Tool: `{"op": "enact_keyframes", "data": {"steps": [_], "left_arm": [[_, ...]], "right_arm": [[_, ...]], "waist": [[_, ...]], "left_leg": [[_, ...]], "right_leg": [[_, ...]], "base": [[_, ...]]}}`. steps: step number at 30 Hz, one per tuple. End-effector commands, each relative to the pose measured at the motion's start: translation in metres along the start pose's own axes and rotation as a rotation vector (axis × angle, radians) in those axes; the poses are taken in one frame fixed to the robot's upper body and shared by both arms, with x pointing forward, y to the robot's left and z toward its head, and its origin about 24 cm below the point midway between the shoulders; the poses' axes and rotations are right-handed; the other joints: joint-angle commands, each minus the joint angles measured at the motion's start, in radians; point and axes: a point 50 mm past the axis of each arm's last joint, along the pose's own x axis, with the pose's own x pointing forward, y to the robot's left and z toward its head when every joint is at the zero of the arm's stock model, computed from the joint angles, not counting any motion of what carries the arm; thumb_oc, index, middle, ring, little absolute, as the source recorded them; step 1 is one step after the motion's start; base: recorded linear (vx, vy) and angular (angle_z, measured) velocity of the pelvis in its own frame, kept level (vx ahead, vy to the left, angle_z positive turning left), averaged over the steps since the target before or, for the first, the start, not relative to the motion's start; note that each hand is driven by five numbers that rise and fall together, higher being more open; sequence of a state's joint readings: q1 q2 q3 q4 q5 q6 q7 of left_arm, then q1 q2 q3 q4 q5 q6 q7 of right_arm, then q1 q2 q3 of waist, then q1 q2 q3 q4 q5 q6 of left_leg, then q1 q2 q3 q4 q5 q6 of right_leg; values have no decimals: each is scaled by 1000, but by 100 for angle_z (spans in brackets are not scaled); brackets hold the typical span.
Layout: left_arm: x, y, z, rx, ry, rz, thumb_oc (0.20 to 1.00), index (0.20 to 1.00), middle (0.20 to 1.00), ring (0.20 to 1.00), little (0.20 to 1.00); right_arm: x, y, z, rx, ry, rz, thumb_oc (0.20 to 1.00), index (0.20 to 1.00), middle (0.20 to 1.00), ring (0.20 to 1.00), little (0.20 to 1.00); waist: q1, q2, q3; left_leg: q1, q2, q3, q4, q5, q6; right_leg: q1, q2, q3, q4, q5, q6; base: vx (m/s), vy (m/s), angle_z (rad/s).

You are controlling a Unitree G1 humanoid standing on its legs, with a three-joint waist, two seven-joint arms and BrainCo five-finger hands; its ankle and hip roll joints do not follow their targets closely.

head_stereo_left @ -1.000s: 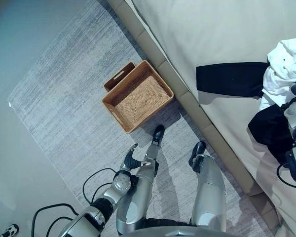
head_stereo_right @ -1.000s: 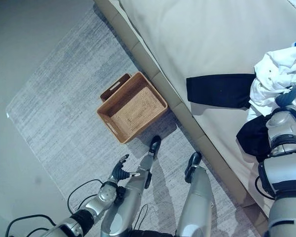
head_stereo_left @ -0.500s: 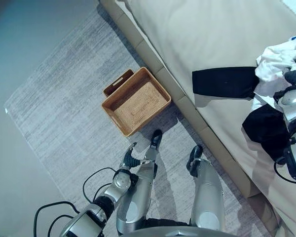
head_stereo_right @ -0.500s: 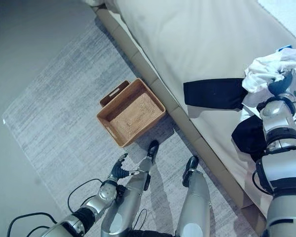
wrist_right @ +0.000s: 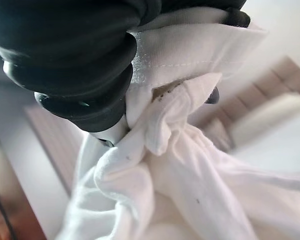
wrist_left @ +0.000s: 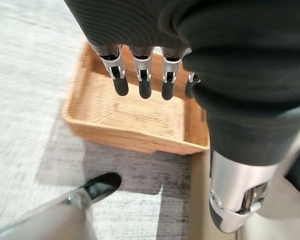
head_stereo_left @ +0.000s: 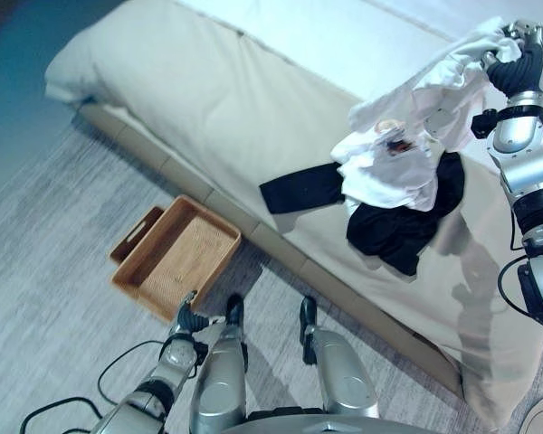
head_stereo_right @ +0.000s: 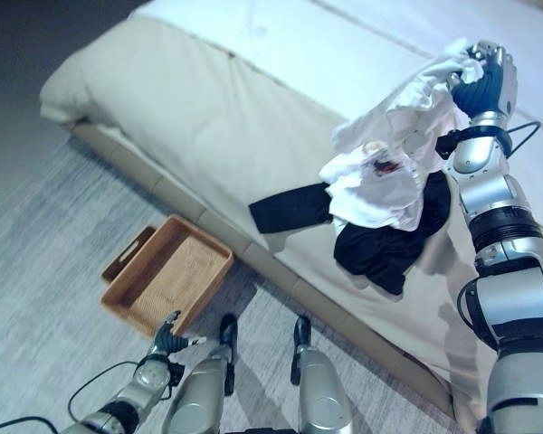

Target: Pick up clothes into the bucket

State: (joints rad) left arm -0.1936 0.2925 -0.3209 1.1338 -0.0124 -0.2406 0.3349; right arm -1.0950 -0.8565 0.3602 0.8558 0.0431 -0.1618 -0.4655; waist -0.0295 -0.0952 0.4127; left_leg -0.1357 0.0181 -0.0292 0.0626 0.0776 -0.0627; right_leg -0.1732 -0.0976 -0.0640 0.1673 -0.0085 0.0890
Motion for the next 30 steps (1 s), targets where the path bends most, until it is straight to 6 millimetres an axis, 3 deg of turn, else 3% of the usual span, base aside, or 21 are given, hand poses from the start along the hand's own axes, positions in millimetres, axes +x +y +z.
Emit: {"op": "enact_keyframes", "data": {"steps": [1,8,15,21,23,24,26,27,28,29,30], "left_arm": [[-11,0,-26,39,63,-22,1000,1000,1000,1000,1000],[-27,-17,-49,80,130,-118,1000,1000,1000,1000,1000],[-46,-36,-70,93,204,-209,1000,1000,1000,1000,1000],[-45,-47,-57,110,127,-281,1000,1000,1000,1000,1000],[-35,-50,-31,112,14,-300,1000,1000,1000,1000,1000],[-35,-50,-31,113,15,-301,1000,1000,1000,1000,1000],[-21,-50,18,63,-168,-292,1000,1000,1000,1000,1000],[-22,-49,18,64,-166,-292,1000,1000,1000,1000,1000],[-16,-47,61,-13,-316,-281,1000,1000,1000,1000,1000],[-16,-47,61,-12,-314,-282,1000,1000,1000,1000,1000],[-15,-44,77,-43,-368,-276,1000,1000,1000,1000,1000]], "right_arm": [[8,-23,23,47,-135,-61,200,200,200,200,200],[-7,-48,25,70,-230,-123,200,200,200,200,200],[-23,-55,27,99,-289,-118,200,200,200,200,200],[-38,-51,20,120,-285,-83,200,200,200,200,200],[-49,-42,16,134,-284,-40,200,200,200,200,200],[-49,-43,16,133,-282,-40,200,200,200,200,200],[-60,-32,14,149,-278,14,200,200,200,200,200],[-60,-32,13,149,-277,15,200,200,200,200,200],[-68,-21,13,160,-270,65,200,200,200,200,200],[-68,-21,12,160,-269,66,200,200,200,200,200],[-71,-17,12,169,-265,85,200,200,200,200,200]], "waist": [[12,-41,-117],[-22,-30,-225],[-27,-13,-281],[-25,1,-297],[-30,10,-305],[-30,9,-304],[-36,16,-312],[-36,16,-313],[-41,23,-318],[-42,23,-318],[-43,26,-319]], "left_leg": [[5,-14,27,79,-95,9],[108,1,37,13,-98,13],[162,6,70,33,-135,17],[183,7,72,57,-154,14],[197,6,71,59,-160,13],[198,6,70,59,-160,13],[199,3,71,60,-154,14],[204,4,70,60,-163,13],[204,1,70,60,-156,15],[209,2,69,60,-166,15],[210,1,69,61,-166,16]], "right_leg": [[30,-17,10,-30,28,53],[113,-9,2,-36,-1,48],[166,-3,26,-58,-11,49],[199,-2,29,-54,-29,45],[218,-4,25,-58,-35,44],[220,-4,25,-58,-35,44],[228,-10,20,-69,-26,43],[234,-9,19,-70,-34,44],[235,-13,18,-76,-24,44],[241,-12,18,-76,-32,45],[244,-14,17,-77,-31,46]], "base": [[132,-6,-26],[88,-18,-8],[77,-18,-9],[50,-18,-11],[38,-4,-2],[0,0,0],[0,0,0],[0,0,0],[50,10,4],[23,16,3],[38,20,-1]]}}
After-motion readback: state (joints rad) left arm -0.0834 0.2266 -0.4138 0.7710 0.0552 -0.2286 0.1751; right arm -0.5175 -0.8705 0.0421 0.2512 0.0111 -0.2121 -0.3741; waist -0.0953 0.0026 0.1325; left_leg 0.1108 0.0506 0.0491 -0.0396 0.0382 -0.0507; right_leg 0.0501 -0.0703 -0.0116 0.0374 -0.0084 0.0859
